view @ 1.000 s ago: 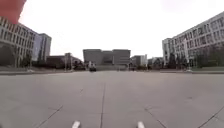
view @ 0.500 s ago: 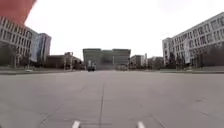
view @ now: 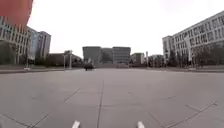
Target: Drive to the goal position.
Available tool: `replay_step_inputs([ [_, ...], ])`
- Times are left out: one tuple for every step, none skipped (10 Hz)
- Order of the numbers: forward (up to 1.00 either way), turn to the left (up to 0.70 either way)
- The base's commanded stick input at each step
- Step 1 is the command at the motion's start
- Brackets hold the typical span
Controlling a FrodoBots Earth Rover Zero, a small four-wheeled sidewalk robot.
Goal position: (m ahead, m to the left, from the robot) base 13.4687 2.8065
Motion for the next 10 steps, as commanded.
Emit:
replay_step_inputs([
  [0.6, 0.0],
  [0.6, 0.0],
  [0.6, 0.0],
  [0.6, 0.0],
  [0.6, 0.0],
  [0.6, 0.0],
  [0.6, 0.0],
  [0.6, 0.0],
  [0.6, 0.0],
  [0.6, 0.0],
])
